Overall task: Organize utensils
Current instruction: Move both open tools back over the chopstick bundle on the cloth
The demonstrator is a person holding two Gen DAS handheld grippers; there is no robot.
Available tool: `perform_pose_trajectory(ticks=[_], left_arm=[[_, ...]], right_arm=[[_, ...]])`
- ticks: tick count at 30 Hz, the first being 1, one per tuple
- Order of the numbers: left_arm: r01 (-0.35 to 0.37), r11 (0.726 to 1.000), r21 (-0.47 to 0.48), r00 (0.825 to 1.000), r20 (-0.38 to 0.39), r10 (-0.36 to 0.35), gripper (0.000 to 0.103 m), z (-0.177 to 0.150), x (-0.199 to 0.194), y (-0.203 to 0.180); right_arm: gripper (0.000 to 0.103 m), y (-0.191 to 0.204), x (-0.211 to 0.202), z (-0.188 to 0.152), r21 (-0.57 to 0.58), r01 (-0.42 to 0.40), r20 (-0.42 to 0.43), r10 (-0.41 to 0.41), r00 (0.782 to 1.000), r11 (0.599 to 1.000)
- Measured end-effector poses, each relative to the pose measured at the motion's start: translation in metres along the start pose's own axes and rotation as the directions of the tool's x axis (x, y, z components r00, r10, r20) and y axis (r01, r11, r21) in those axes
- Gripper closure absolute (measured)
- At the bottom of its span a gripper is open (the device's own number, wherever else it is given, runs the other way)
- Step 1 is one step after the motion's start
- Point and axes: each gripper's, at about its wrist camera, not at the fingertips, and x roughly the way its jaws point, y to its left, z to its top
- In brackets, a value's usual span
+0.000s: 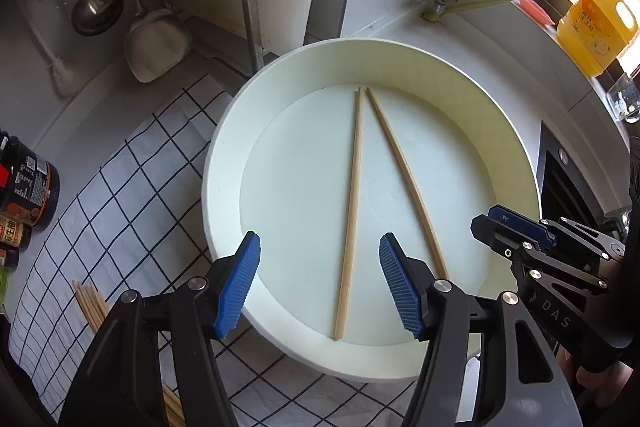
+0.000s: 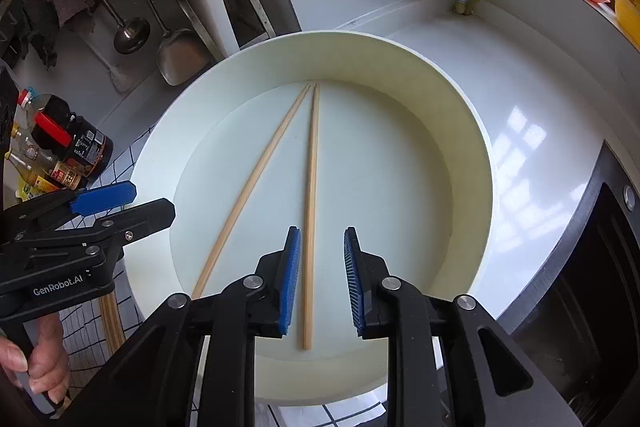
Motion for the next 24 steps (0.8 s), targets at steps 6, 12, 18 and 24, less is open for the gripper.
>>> perform_pose_trajectory(ticks=[6,12,18,24], left_arm=[[-0.015,1.0,-0.02,0.999,0.041,0.015,0.04,-0.015,-0.024,0.006],[-0.024,0.998,-0.056,0.997,0.066,0.027,0.04,-0.041,-0.045,0.012],[-0.028,0.995,-0.1,0.996,0.08,0.036,0.04,-0.069,-0.061,0.02],[-0.041,0.988,-0.149,0.994,0.09,0.055,0.04,-0.097,-0.075,0.035]], right_arm=[[0.076,0.013,-0.018,-0.009,-0.029,-0.009,0.034,0.01,0.999,1.0],[0.074,0.029,-0.034,-0.024,-0.073,-0.021,0.05,0.025,0.998,0.997],[0.072,0.048,-0.045,-0.038,-0.122,-0.03,0.056,0.037,0.998,0.992],[0.069,0.072,-0.045,-0.05,-0.177,-0.045,0.031,0.051,0.998,0.983]])
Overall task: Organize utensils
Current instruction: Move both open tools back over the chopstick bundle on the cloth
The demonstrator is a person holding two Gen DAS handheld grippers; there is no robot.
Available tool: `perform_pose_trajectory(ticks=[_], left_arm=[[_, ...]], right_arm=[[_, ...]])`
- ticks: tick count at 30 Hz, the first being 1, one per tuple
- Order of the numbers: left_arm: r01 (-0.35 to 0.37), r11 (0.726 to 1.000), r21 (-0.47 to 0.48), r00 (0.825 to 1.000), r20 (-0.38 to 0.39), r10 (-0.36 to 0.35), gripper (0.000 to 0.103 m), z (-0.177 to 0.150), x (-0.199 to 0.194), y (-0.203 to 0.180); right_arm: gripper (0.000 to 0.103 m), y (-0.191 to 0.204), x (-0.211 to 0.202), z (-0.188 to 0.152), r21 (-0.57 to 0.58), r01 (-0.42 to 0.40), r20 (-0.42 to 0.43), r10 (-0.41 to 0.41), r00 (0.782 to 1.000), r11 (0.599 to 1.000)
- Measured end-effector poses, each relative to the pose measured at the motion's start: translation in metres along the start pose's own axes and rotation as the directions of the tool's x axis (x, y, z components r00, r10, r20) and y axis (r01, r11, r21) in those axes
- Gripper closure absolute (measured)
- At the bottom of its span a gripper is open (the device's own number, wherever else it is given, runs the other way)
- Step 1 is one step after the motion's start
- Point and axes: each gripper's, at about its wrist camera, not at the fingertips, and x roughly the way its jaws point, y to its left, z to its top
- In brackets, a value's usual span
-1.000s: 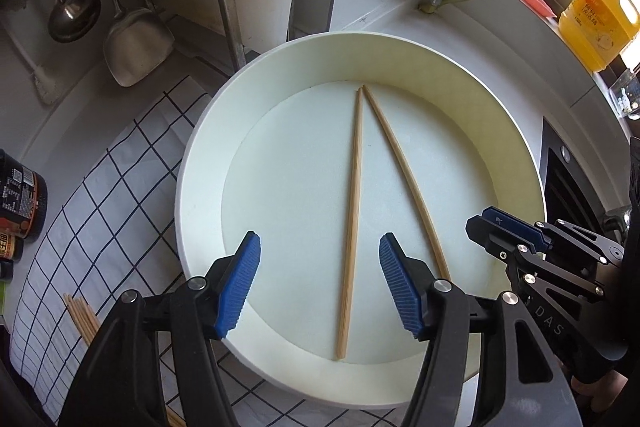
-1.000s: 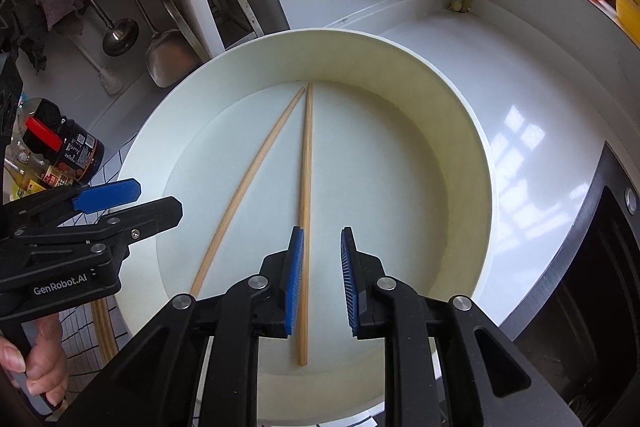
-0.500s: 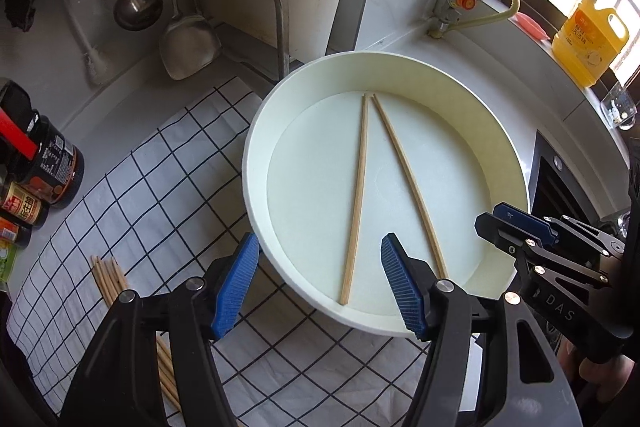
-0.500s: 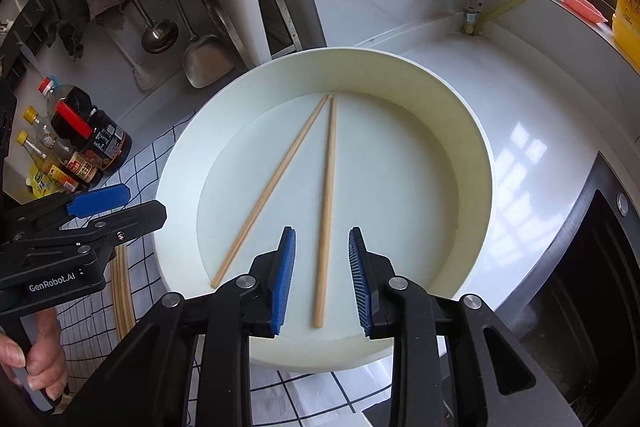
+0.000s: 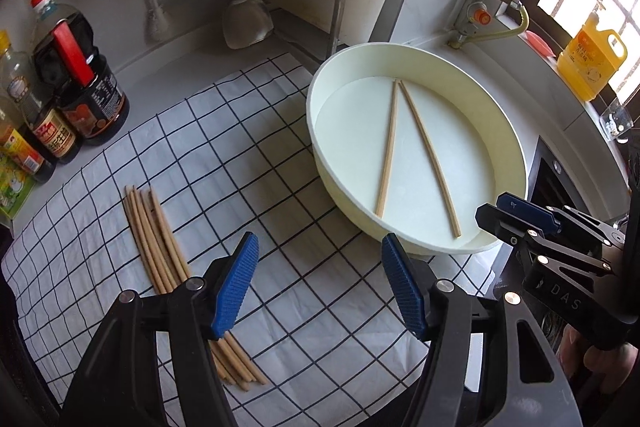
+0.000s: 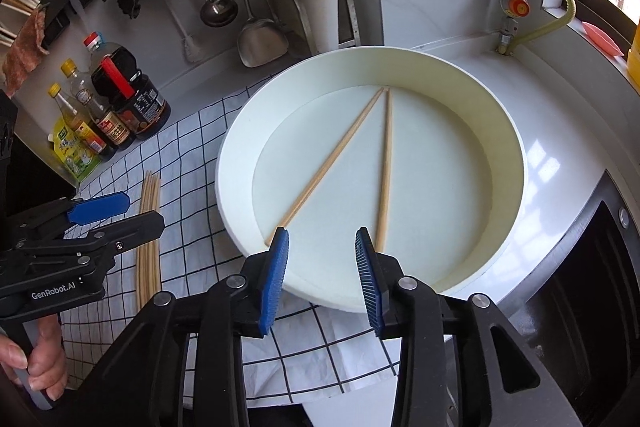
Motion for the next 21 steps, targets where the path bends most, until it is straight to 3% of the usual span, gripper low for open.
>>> perform_pose_trajectory(ticks=[10,21], left_arm=[[-0.064,0.989,-0.133,0.998,-0.017,0.062,0.04,-0.042,-0.013,0.048],[-0.149,0.945,-0.291,0.988,-0.07,0.135,0.036,-0.089,-0.017,0.112]], right_arm=[[0.066,0.051,0.011,-0.017,-0.117,-0.056,-0.06,0.05,0.997,0.992],[0.063,0.108,0.04,-0.029,-0.216,-0.149,-0.131,0.122,0.984,0.965]])
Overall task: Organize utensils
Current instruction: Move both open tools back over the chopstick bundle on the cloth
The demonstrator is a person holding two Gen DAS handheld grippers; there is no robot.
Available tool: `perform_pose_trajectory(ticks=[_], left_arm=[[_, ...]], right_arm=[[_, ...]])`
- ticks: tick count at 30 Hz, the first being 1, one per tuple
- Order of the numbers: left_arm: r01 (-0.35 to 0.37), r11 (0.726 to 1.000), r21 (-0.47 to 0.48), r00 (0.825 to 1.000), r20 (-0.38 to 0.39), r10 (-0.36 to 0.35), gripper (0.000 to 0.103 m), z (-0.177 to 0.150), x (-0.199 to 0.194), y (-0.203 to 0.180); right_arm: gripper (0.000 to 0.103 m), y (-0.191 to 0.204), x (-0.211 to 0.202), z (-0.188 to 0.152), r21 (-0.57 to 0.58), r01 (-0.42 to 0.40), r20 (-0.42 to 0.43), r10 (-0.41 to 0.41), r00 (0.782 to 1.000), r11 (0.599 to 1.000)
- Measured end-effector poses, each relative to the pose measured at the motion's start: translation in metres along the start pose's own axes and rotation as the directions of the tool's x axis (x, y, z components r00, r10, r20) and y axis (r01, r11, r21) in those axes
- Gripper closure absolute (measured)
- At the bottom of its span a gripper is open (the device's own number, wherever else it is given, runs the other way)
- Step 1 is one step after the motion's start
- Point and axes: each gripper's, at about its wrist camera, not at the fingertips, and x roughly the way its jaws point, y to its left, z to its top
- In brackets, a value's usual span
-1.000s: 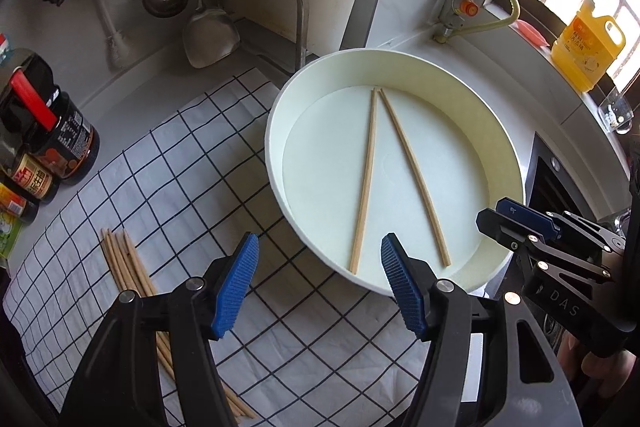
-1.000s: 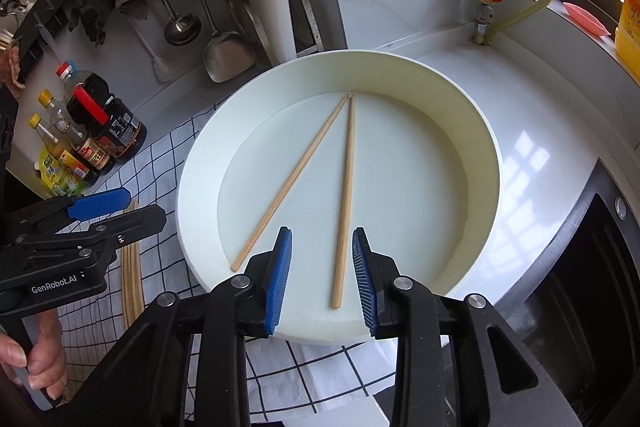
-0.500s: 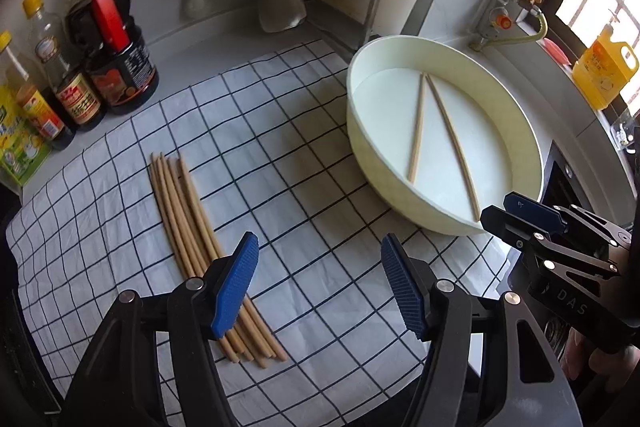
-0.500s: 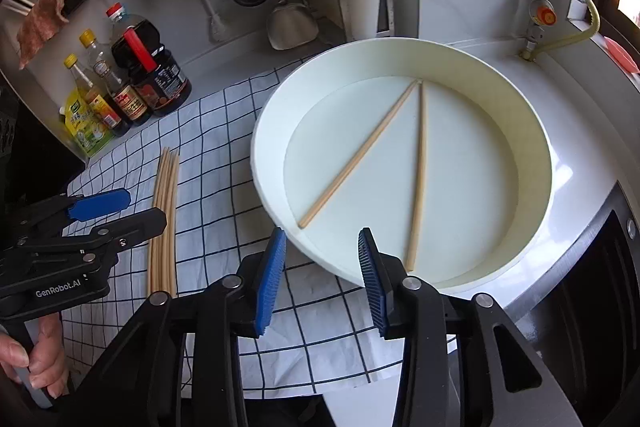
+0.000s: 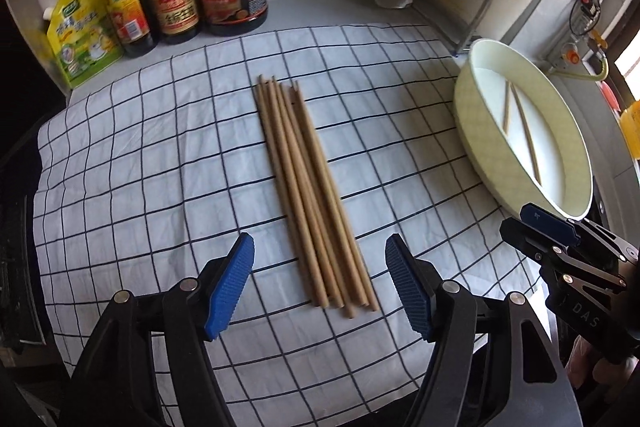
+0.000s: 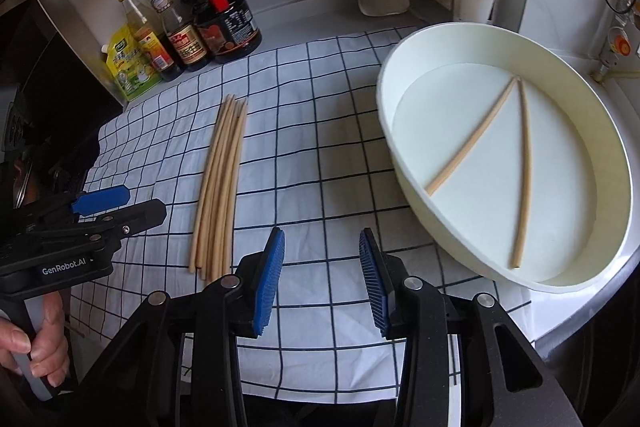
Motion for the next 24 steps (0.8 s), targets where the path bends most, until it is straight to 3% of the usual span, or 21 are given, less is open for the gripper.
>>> perform_pose_trajectory(ticks=[12,24], left_arm=[[-0.054,0.997,-0.051,0.998,-0.014,0.053,0.03,-0.014,0.024,0.052],[-0.014,0.997,-0.075,1.0,-0.016,0.013,0.03,-0.015,0.053,0.069]], right_arm=[[0.056,0.044,0.051,-0.003,-0.087,0.013,-0.058,-0.018,0.998,0.996],[0.055,0.059,0.09,0.0,-0.067,0.038,-0.056,-0.042,0.998,0.997]])
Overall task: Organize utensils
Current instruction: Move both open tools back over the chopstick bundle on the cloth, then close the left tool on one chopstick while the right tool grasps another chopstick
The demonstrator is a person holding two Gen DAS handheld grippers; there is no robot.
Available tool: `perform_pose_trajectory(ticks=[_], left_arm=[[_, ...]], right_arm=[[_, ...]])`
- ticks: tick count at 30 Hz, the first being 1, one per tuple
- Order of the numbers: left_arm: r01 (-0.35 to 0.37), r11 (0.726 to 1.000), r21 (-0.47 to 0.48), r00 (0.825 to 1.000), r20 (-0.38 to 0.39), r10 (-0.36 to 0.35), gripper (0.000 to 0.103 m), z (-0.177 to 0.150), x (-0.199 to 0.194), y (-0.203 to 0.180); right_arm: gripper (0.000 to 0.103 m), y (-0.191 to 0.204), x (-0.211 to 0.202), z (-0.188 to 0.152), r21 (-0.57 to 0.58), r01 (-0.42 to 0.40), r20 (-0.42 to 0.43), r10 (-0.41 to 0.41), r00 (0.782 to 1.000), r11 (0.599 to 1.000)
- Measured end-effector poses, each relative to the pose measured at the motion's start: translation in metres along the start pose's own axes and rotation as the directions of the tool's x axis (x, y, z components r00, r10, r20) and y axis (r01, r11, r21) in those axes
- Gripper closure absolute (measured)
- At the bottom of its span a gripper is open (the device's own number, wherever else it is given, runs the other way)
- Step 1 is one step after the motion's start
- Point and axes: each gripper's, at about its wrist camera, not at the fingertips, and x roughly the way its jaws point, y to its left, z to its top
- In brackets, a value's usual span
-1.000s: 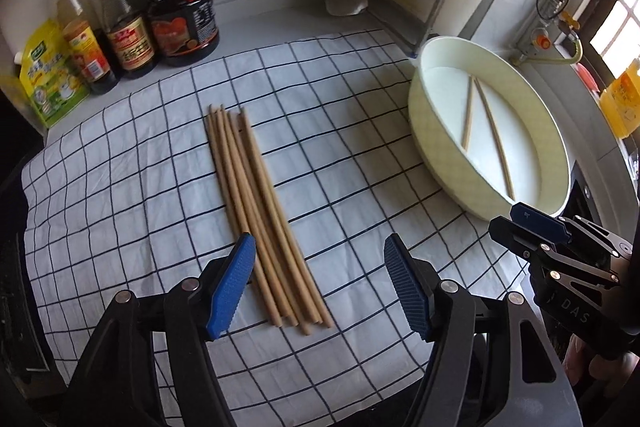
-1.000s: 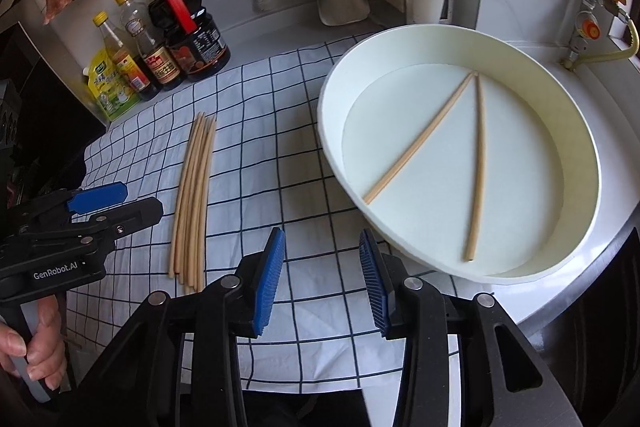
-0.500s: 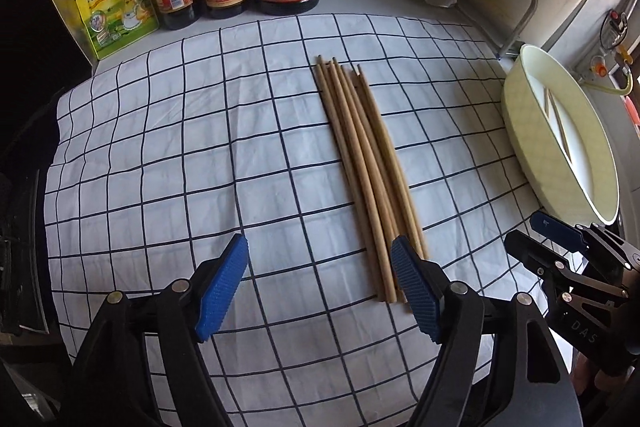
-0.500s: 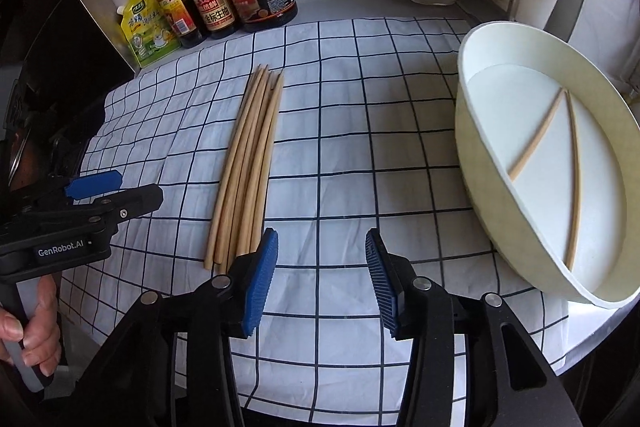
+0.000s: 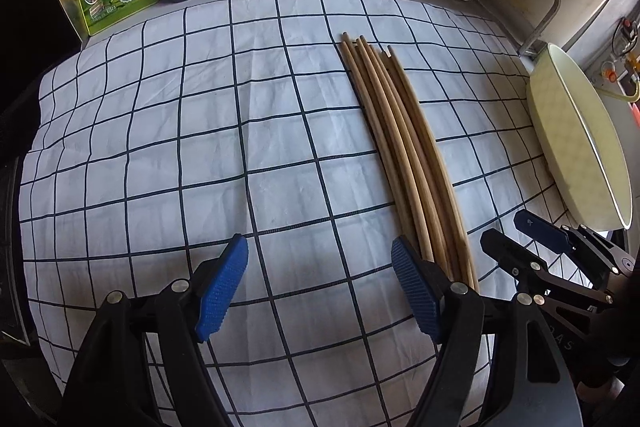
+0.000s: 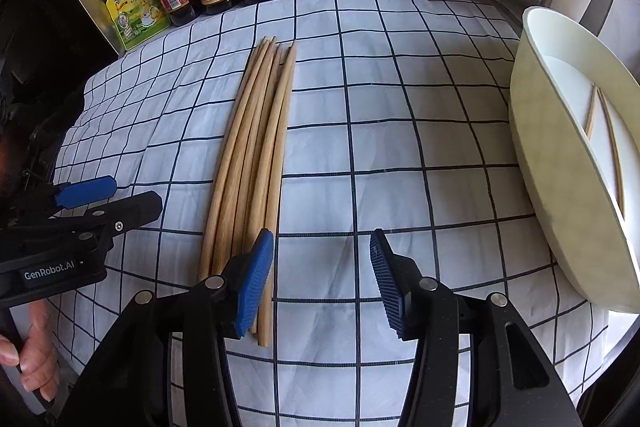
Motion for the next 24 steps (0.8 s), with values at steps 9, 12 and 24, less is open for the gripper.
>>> perform_pose_trajectory(ticks=[9,12,24], left_arm=[[0.005,1.0,0.019,1.0,0.011,-0.006,0.024,0.001,0.008,-0.002],[0.005,1.0,0.016,1.0,0.002,-0.005,0.024,0.002,0.012,0.0],[-0.003,1.0,0.011,1.0,-0.002,0.003,0.024,0.007,0.016,0.002]], right_arm=[[0.055,0.006,0.012,0.001,-0.002,0.036,0.0,-0.036,0.999,0.999],[0.054,0.008,0.013,0.001,-0.009,0.043,0.004,-0.043,0.999,0.999],[0.054,0.019,0.019,0.005,-0.068,0.072,0.009,-0.072,0.997,0.995]])
